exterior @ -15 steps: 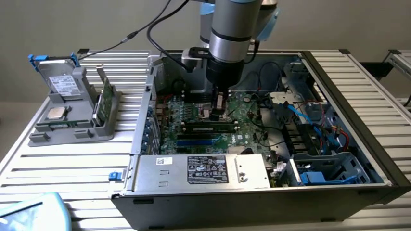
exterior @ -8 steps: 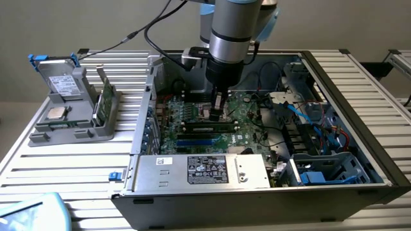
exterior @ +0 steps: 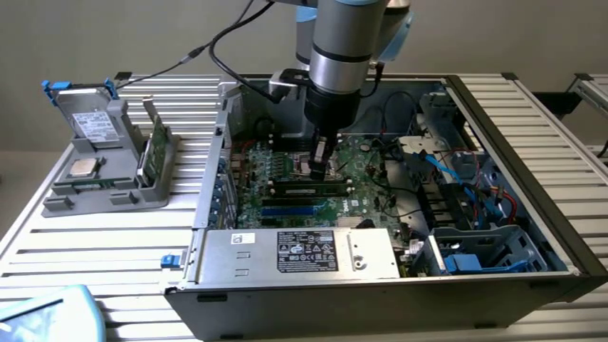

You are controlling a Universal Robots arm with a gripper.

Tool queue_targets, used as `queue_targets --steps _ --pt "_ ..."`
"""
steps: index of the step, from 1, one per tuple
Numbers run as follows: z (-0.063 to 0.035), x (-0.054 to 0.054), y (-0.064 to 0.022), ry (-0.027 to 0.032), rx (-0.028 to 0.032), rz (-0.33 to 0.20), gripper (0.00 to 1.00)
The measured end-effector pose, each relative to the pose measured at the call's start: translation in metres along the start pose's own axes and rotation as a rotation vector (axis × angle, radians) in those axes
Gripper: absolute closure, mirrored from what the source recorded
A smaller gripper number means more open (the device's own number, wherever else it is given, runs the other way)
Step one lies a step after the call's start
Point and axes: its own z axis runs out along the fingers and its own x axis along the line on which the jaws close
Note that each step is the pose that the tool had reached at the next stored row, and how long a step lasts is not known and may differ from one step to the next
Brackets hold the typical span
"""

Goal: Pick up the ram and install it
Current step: 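Press down the ram until it locks into place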

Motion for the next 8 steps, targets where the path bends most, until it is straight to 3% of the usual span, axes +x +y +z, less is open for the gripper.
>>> queue_targets --steps 8 --pt "0.0000 0.0000 0.0000 -0.0078 -0.0048 0.108 0.89"
